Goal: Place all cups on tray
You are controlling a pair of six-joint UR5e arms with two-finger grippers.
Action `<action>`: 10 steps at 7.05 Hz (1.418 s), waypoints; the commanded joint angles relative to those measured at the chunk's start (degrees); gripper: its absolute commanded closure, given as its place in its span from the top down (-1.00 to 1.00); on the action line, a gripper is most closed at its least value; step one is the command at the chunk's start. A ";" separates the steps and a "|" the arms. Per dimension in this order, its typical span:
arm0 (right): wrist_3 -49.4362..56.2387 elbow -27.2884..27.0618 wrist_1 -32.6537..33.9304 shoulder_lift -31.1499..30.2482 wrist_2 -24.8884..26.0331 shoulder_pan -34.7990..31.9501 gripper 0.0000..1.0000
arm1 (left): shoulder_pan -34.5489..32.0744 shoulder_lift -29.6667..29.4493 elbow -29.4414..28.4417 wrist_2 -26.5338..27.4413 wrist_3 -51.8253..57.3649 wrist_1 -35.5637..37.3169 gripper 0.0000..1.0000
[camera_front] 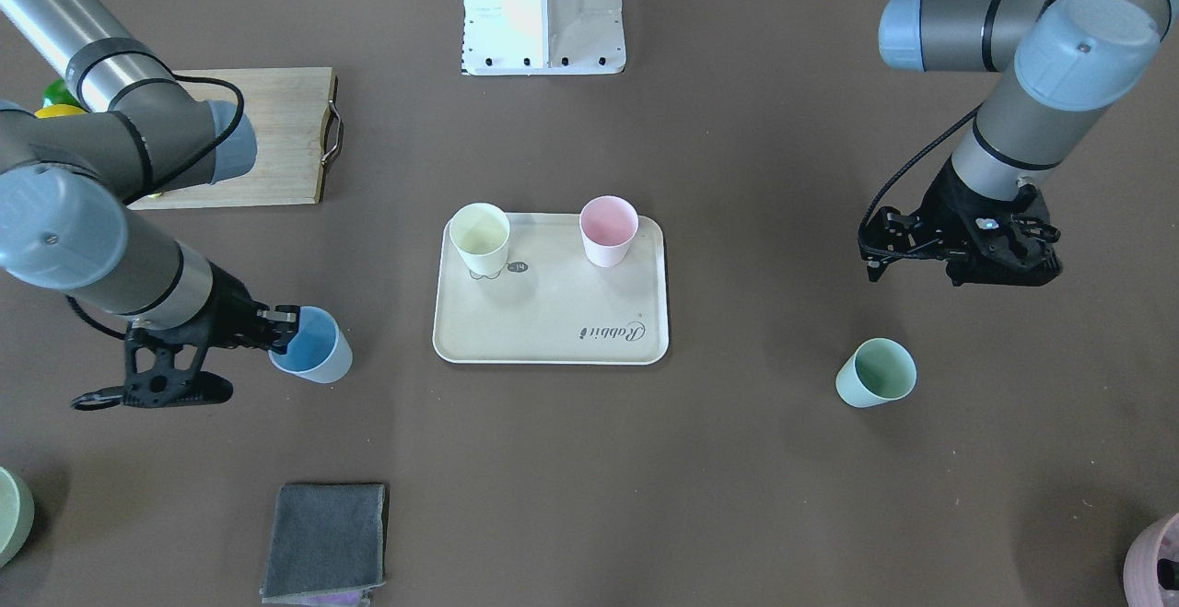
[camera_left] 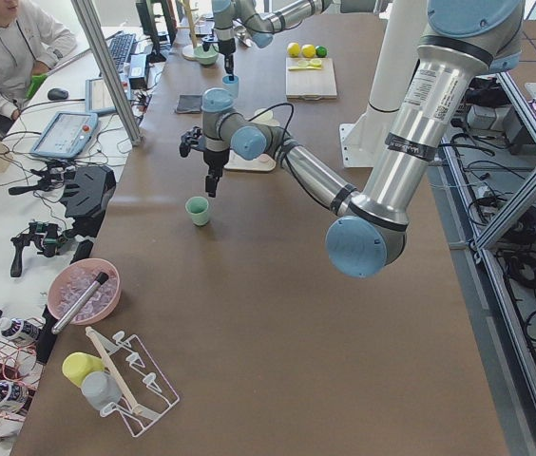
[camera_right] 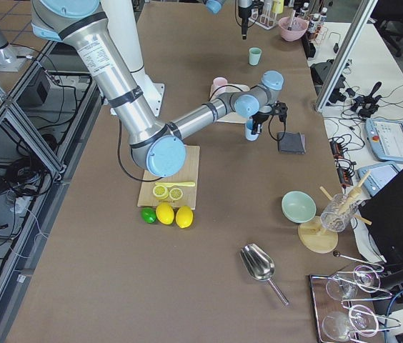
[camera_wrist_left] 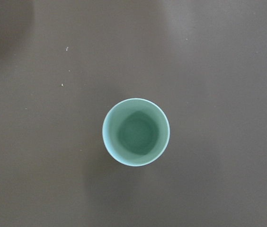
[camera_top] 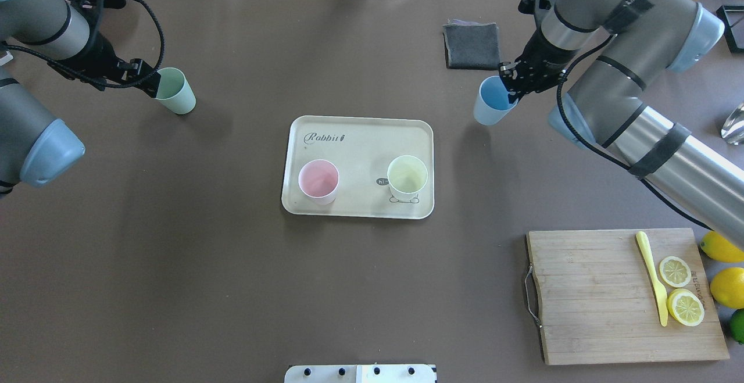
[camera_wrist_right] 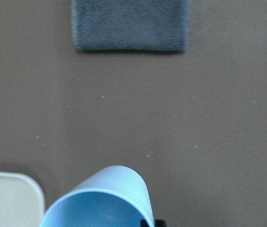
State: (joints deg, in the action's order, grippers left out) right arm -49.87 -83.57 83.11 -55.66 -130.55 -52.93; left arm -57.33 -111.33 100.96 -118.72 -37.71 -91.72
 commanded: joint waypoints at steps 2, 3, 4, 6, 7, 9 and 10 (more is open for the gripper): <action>-14.87 -1.51 -0.06 6.87 3.00 9.22 -1.00 | -2.08 -0.46 -7.16 -0.20 3.88 -3.80 0.93; -17.34 -1.43 -0.23 7.93 5.46 12.03 -1.00 | -3.04 -1.07 -10.05 -0.37 3.88 -6.95 0.93; -18.06 -1.34 -0.32 8.20 6.96 13.45 -1.00 | -3.05 -1.77 -12.35 -0.38 3.88 -8.55 0.93; -18.07 -0.55 -0.23 7.94 9.16 14.43 -1.00 | -2.88 -3.80 -15.26 -0.38 3.18 -8.56 0.93; -18.07 -0.55 -0.06 7.68 10.30 14.78 -1.00 | -2.88 -5.72 -17.53 -0.46 3.17 -8.56 0.93; -18.07 -0.63 -0.06 7.59 10.40 15.13 0.35 | -2.79 -7.67 -21.50 -0.55 2.65 -10.22 0.93; -17.89 -1.33 -0.32 7.59 10.32 15.14 0.99 | -2.44 -7.76 -23.86 -0.81 0.73 -13.45 0.93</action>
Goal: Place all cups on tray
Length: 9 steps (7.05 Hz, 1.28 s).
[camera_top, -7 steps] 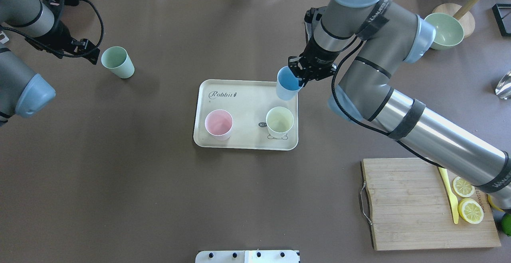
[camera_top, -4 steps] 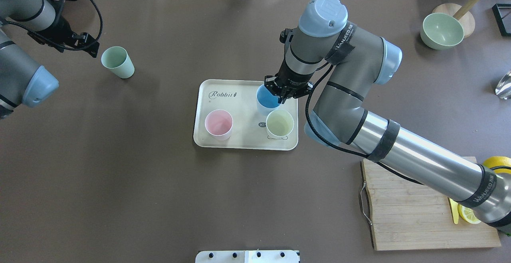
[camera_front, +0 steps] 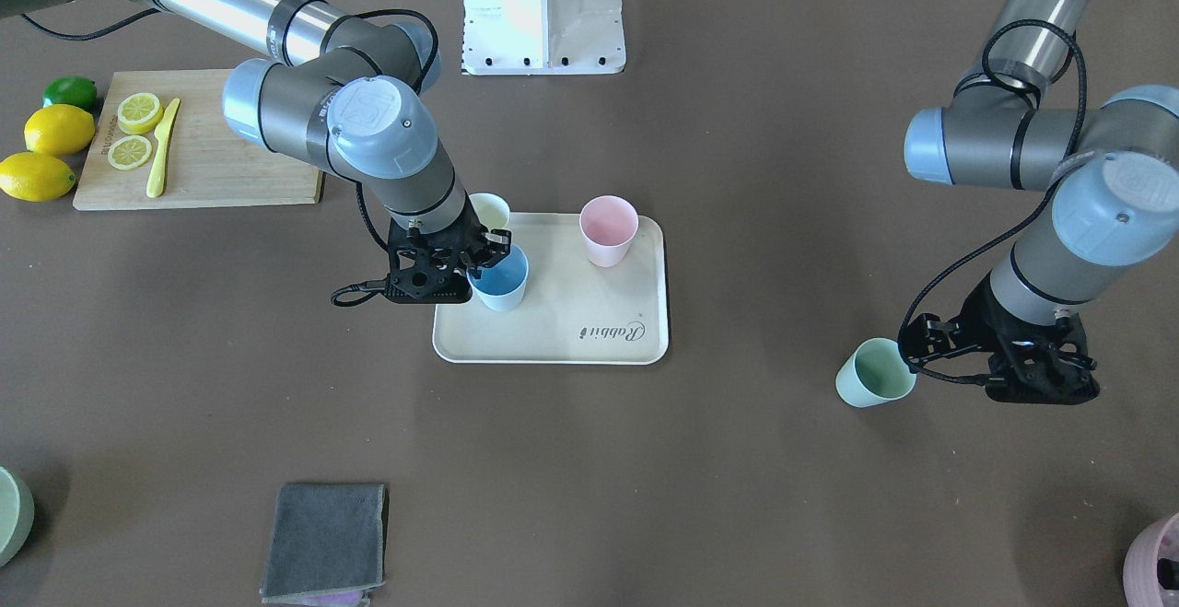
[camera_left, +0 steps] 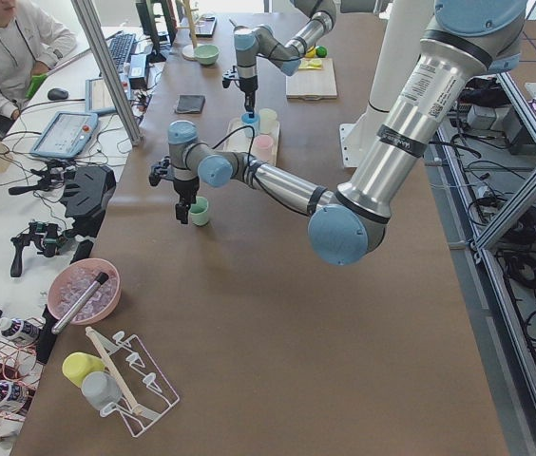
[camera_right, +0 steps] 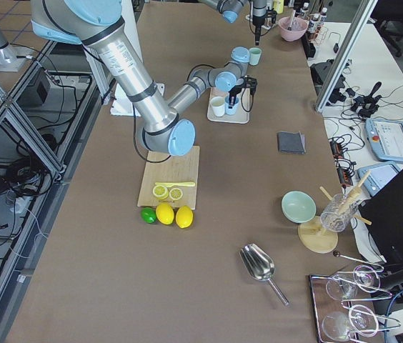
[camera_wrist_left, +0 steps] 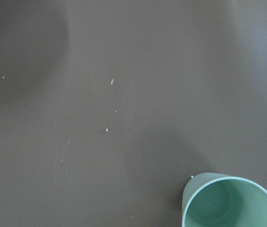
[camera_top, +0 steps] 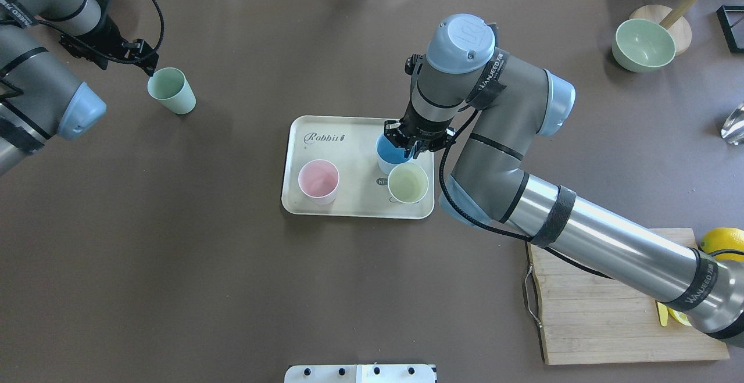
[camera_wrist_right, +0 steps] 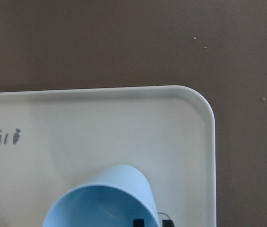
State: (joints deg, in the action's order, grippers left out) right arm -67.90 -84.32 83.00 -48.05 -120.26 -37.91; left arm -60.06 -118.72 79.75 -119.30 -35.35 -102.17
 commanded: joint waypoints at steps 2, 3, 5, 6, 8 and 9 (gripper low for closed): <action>0.49 -5.21 1.71 -0.20 -1.98 -3.02 1.00 | 1.43 -0.29 -3.46 -1.11 -3.50 -4.36 0.86; 1.10 -7.24 4.51 -0.38 -3.39 -5.22 1.00 | 2.57 -0.20 -3.46 -1.20 -5.07 -5.23 0.72; 5.38 -7.79 5.42 -1.95 -6.90 -10.40 1.00 | 3.28 -0.37 -3.46 -2.51 -6.40 -5.68 -0.99; 9.24 -8.31 5.42 -4.40 -7.88 -12.34 1.00 | 3.19 -1.68 -2.33 -4.61 -7.36 -4.98 -1.00; 11.04 -8.23 5.16 -7.40 -6.92 -12.45 1.00 | 4.24 -6.42 1.17 -8.23 -20.05 -3.22 -1.00; 13.91 -8.31 5.07 -8.63 -6.75 -12.71 1.00 | 6.42 -8.44 2.33 -8.06 -25.33 -2.34 -1.00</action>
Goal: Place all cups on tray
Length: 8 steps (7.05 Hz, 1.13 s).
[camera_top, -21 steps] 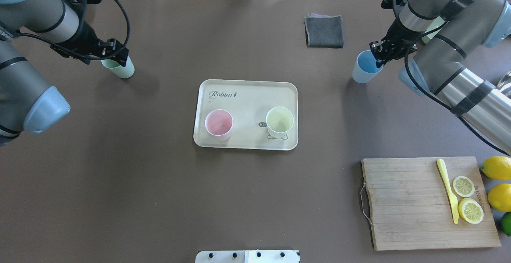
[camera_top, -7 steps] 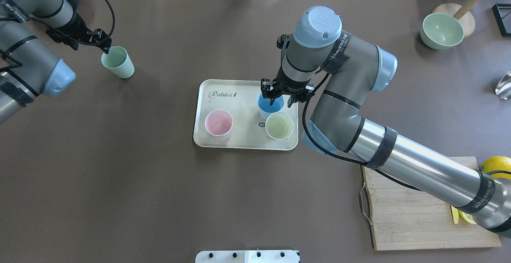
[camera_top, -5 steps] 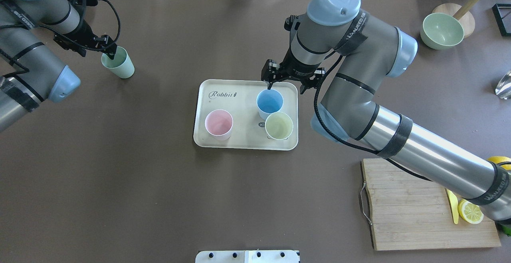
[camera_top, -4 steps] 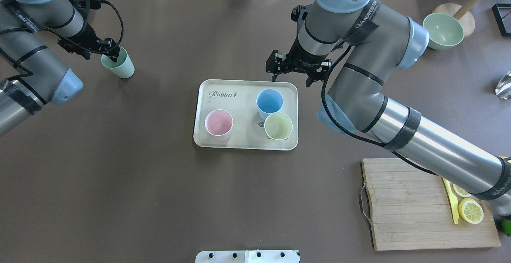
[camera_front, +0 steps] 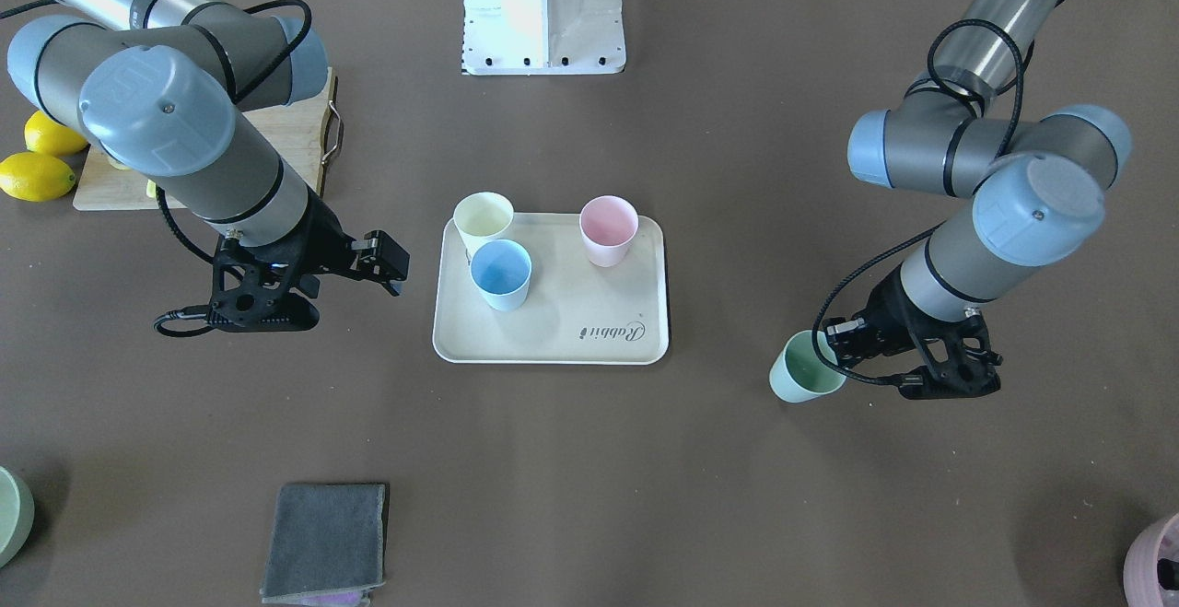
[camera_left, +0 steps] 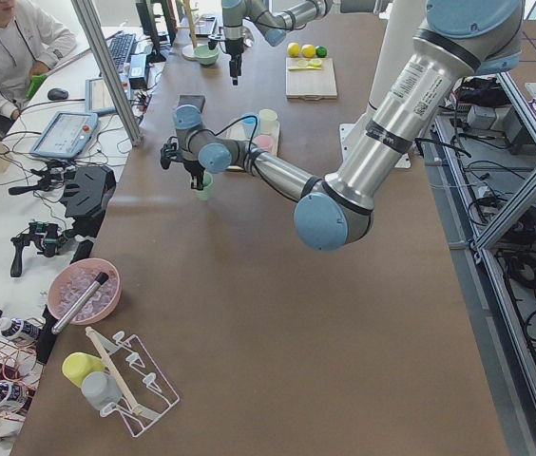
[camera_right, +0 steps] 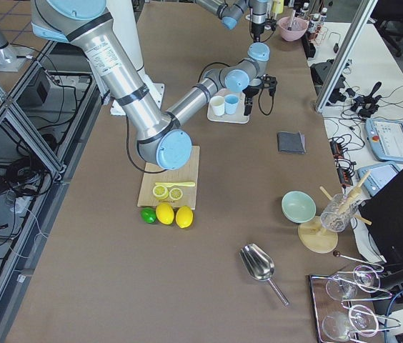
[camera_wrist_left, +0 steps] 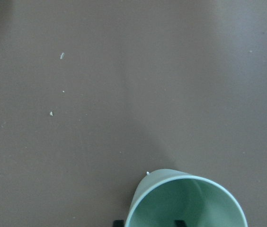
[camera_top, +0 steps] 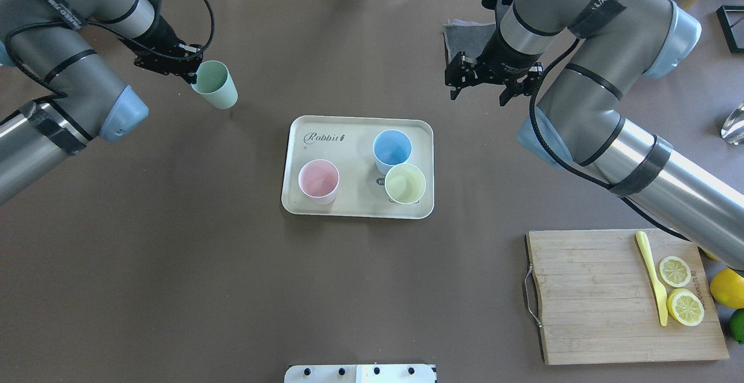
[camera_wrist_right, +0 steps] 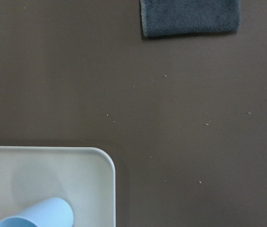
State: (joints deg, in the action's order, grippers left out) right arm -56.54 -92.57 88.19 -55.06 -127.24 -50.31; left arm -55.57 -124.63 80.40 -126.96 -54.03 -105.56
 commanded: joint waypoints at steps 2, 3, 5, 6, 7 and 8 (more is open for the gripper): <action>4.16 -0.24 -0.21 -3.38 0.24 -1.01 1.00 | 7.46 -6.83 1.78 3.00 -16.58 1.06 -1.00; 4.25 -0.24 -0.30 -3.74 0.32 -1.10 1.00 | 10.89 -8.68 1.87 5.55 -20.99 1.06 -1.00; 4.16 -0.33 -0.21 -3.83 0.32 -1.28 1.00 | 15.30 -9.92 1.61 9.51 -23.83 1.15 -1.00; 4.25 -0.42 -0.21 -4.01 0.32 -1.28 1.00 | 15.75 -10.36 1.69 9.97 -23.67 3.59 -1.00; 4.16 -0.51 -0.21 -4.27 0.32 -1.36 1.00 | 16.54 -10.37 1.78 10.06 -23.32 5.09 -1.00; 4.16 -0.77 -0.21 -4.36 0.32 -1.37 1.00 | 16.55 -10.45 3.26 9.97 -22.97 7.98 -1.00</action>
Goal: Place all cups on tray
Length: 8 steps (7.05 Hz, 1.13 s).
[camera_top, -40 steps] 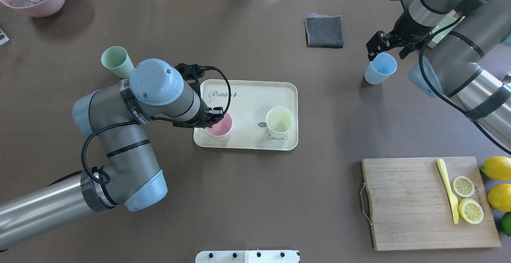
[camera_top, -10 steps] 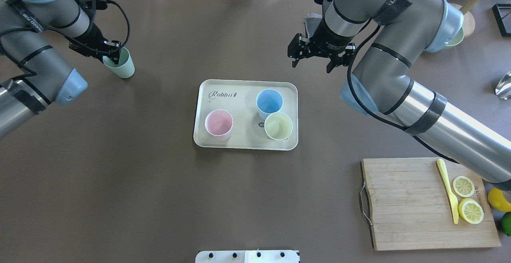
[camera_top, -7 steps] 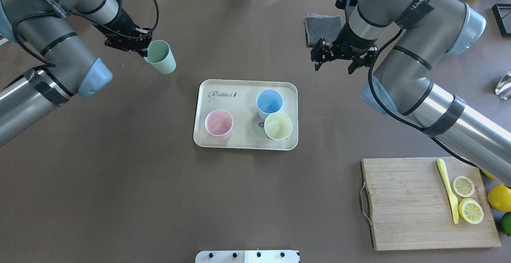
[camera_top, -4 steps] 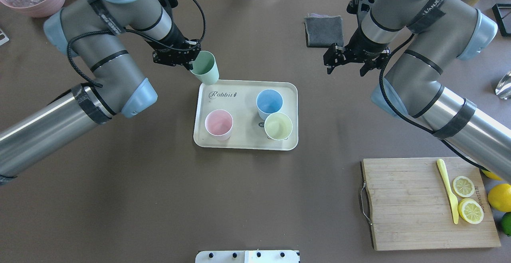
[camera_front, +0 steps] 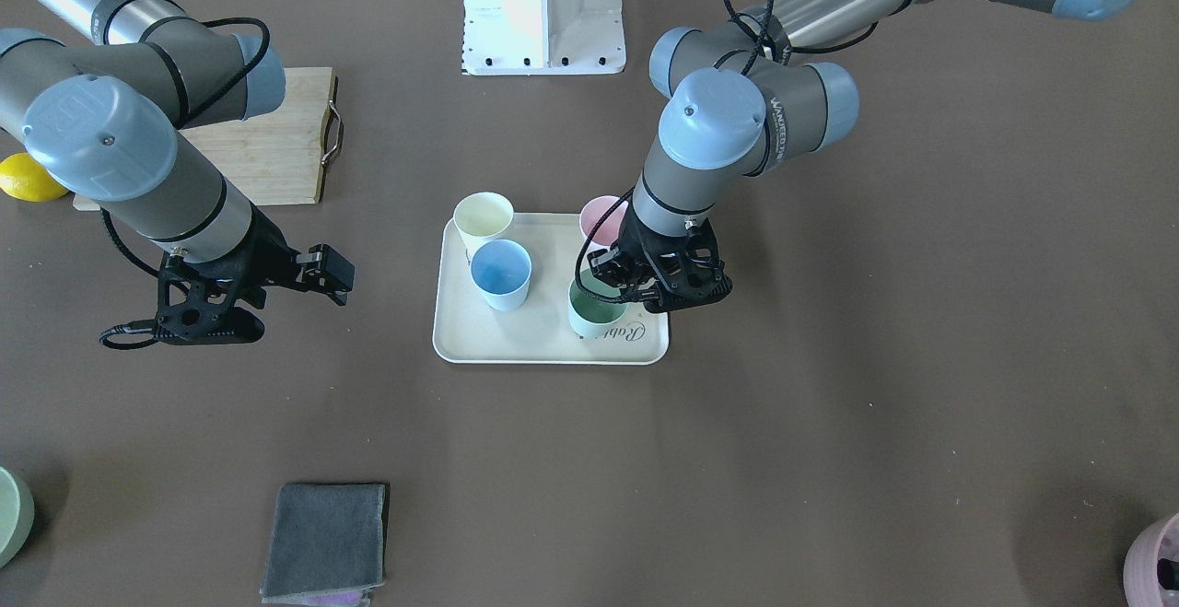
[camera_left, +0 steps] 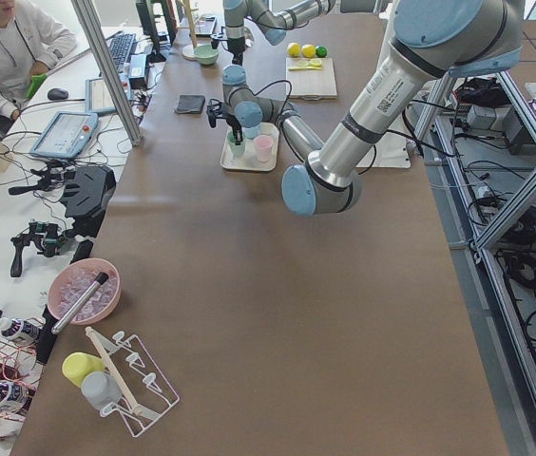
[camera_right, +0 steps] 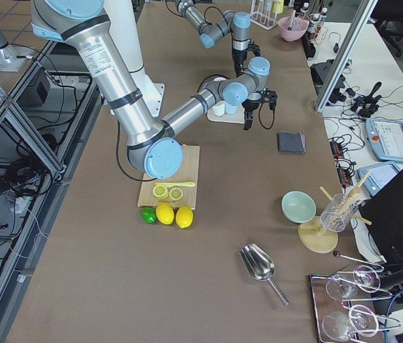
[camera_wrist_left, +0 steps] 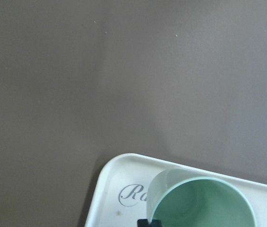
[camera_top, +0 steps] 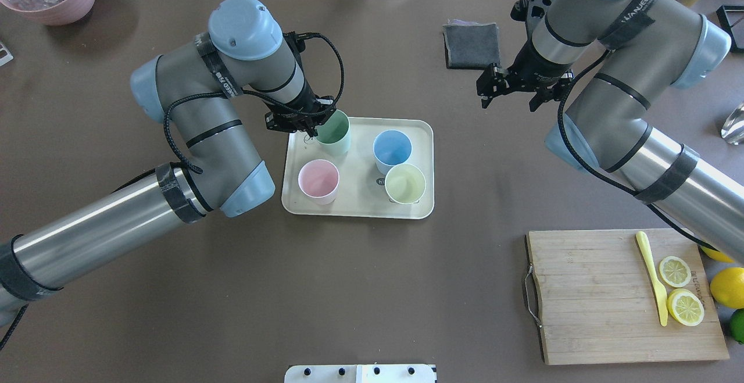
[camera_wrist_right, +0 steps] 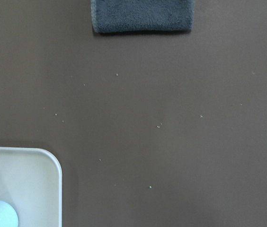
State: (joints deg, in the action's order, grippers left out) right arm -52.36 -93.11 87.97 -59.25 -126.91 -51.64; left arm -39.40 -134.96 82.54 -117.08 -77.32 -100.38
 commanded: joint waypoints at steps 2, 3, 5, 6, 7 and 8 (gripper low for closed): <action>-0.20 -0.23 0.00 -0.25 0.00 0.04 1.00 | 0.38 -0.13 2.18 0.27 0.59 4.40 0.97; -0.20 -0.23 0.00 -0.34 0.09 0.13 1.00 | 0.38 -0.13 2.18 0.45 1.37 4.49 0.96; -0.11 -0.23 0.00 -0.16 0.26 -0.39 1.00 | -0.58 -0.30 3.32 0.28 3.03 4.49 0.96; 0.85 -0.23 0.27 -0.51 -0.17 -2.74 1.00 | -3.81 1.52 6.20 -0.51 6.53 5.10 0.96; 6.77 -0.32 0.27 -2.52 -0.61 -5.47 1.00 | -7.58 6.33 12.32 -2.87 13.70 9.28 0.96; 12.14 -0.32 0.27 -4.54 -0.70 -8.10 1.00 | -11.97 13.07 19.69 -3.15 24.12 13.41 0.96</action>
State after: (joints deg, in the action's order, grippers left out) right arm -46.26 -93.40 88.21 -61.59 -127.37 -56.62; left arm -46.54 -128.66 94.44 -119.22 -63.68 -91.44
